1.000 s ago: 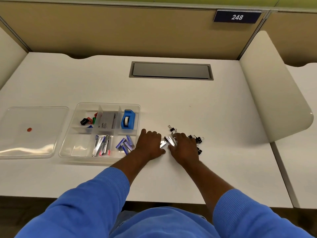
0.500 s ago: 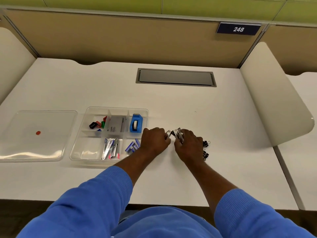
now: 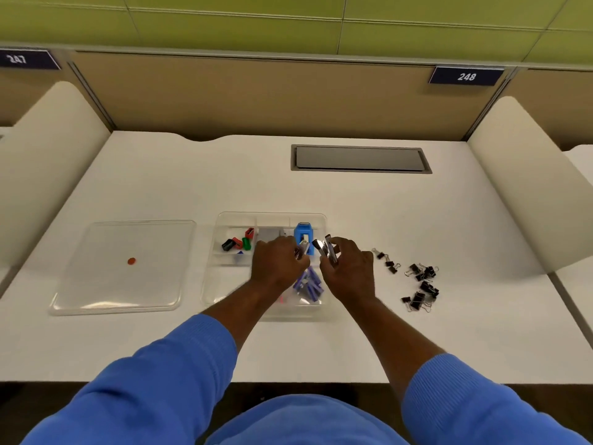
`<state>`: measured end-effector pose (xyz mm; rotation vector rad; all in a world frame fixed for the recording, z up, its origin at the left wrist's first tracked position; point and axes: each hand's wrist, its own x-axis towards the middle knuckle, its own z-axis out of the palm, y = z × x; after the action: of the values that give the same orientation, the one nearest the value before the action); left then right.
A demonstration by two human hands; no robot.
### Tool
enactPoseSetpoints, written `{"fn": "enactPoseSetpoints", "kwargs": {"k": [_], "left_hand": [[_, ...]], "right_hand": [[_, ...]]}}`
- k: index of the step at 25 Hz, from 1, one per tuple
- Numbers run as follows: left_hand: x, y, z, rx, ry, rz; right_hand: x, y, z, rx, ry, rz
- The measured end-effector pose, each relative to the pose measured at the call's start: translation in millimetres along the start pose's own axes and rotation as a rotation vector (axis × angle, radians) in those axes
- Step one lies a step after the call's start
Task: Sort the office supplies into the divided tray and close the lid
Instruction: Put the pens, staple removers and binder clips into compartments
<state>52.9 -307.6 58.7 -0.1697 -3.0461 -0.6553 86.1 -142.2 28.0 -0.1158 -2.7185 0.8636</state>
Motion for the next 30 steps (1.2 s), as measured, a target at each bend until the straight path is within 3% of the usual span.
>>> {"fn": "enactPoseSetpoints", "kwargs": {"k": [9,20,25,30], "left_hand": [[-31,-101,-23,-0.054,-0.003,-0.112],[-40,-111,-26,-0.047,-0.027,-0.071],[-36,-109,-23,-0.042,-0.051,-0.096],[-28,-102,-25,-0.182,-0.061,-0.174]], "right_hand": [[-46,-79,64,-0.009,-0.086,0.075],[-50,-100,91,-0.334,-0.112,0.161],[-49,-101,87,-0.222,-0.136,0.164],[-53,-102,80,-0.018,-0.213,0.067]]}}
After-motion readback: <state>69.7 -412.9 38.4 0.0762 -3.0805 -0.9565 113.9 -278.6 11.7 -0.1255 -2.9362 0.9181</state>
